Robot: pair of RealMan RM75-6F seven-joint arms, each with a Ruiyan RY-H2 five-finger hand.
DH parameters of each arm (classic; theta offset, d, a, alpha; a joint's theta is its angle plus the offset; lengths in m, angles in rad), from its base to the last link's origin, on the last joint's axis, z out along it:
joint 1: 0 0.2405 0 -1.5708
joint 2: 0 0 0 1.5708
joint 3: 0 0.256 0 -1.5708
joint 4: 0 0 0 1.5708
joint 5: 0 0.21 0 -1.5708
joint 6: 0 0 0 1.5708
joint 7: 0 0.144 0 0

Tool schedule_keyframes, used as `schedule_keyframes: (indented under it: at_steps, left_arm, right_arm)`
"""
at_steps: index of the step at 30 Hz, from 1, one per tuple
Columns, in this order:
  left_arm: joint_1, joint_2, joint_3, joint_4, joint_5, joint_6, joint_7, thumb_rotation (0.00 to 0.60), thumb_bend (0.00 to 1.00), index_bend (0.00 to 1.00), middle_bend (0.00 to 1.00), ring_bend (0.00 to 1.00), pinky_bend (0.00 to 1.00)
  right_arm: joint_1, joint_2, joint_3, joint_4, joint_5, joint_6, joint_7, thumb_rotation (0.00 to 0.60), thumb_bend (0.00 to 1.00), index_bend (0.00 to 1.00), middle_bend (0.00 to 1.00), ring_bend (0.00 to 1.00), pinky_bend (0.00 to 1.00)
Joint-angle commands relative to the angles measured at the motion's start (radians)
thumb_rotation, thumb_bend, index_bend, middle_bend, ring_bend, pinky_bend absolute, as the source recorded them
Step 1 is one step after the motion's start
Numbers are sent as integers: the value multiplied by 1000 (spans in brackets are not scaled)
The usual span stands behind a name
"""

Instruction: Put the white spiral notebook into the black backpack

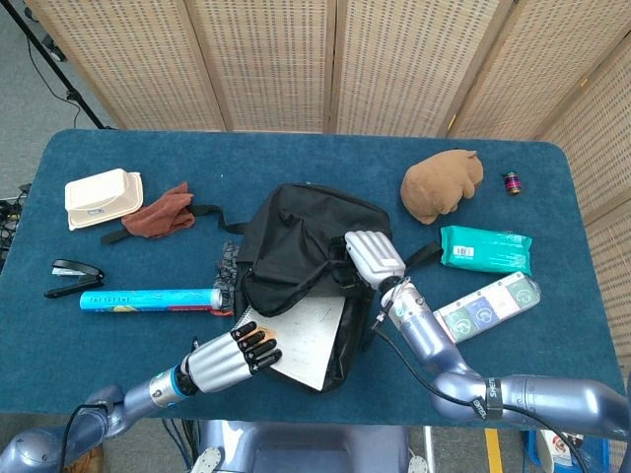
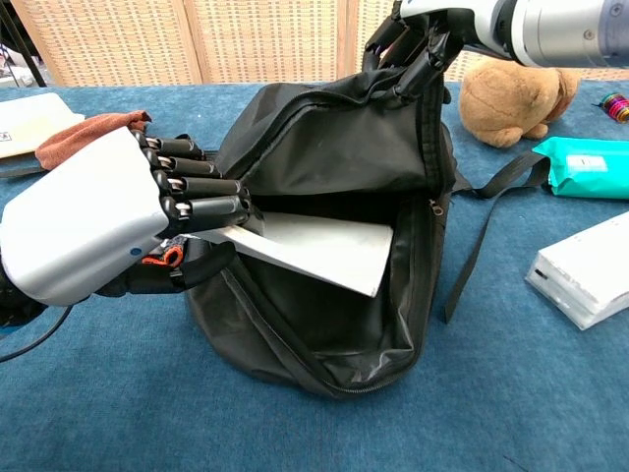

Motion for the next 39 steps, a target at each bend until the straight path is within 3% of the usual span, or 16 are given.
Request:
schedule_keyframes:
  at_steps: [1, 8, 20, 39]
  left_arm:
    - [-10, 7, 17, -6, 0, -20, 21, 600, 536, 794, 674, 635, 604]
    - [-36, -8, 36, -13, -8, -78, 83, 600, 535, 794, 674, 635, 604]
    - [-85, -36, 22, -4, -57, -164, 112, 600, 534, 794, 674, 634, 605]
    - [-120, -127, 20, 102, -137, -295, 102, 600, 532, 794, 674, 633, 604]
  right_arm:
    - [4, 1, 0, -1, 3, 4, -1, 600, 568, 640, 595, 550, 718]
    - [13, 7, -3, -15, 16, 14, -7, 600, 569, 640, 597, 551, 718]
    - [16, 27, -10, -56, 29, 22, -7, 600, 570, 640, 597, 552, 718]
    - [-2, 74, -12, -89, 25, -3, 46, 600, 570, 641, 598, 552, 718]
